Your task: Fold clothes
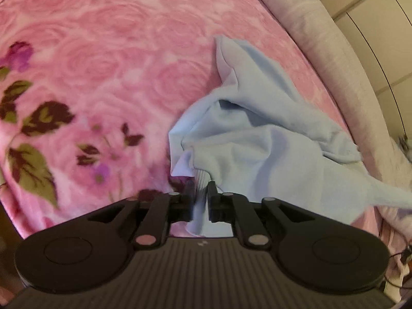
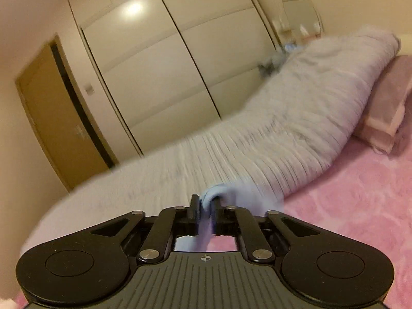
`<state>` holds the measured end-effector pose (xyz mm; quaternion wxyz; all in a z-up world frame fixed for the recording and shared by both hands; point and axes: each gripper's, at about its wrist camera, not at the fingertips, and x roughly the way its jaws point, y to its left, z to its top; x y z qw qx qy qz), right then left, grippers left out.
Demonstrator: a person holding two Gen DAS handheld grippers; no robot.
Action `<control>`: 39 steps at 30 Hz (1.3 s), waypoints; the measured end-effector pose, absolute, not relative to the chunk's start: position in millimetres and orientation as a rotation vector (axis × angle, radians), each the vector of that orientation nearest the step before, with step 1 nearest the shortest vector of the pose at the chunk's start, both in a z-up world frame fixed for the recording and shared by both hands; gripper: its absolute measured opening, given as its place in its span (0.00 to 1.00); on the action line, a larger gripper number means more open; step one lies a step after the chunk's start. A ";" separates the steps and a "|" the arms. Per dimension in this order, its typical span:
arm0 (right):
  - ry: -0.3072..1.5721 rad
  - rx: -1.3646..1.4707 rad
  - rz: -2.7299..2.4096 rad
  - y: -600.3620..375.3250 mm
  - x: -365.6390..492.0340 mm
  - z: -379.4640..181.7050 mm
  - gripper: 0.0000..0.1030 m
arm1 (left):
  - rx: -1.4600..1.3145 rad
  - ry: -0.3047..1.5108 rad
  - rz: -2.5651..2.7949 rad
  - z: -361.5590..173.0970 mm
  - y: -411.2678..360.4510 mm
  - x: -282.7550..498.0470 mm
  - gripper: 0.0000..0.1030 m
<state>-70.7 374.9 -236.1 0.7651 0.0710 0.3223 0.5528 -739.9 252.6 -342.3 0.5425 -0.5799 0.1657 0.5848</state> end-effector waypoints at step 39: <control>1.450 -0.027 1.417 302.9 -261.0 -389.1 0.00 | -1.265 0.558 1.230 -335.2 267.0 -724.6 0.05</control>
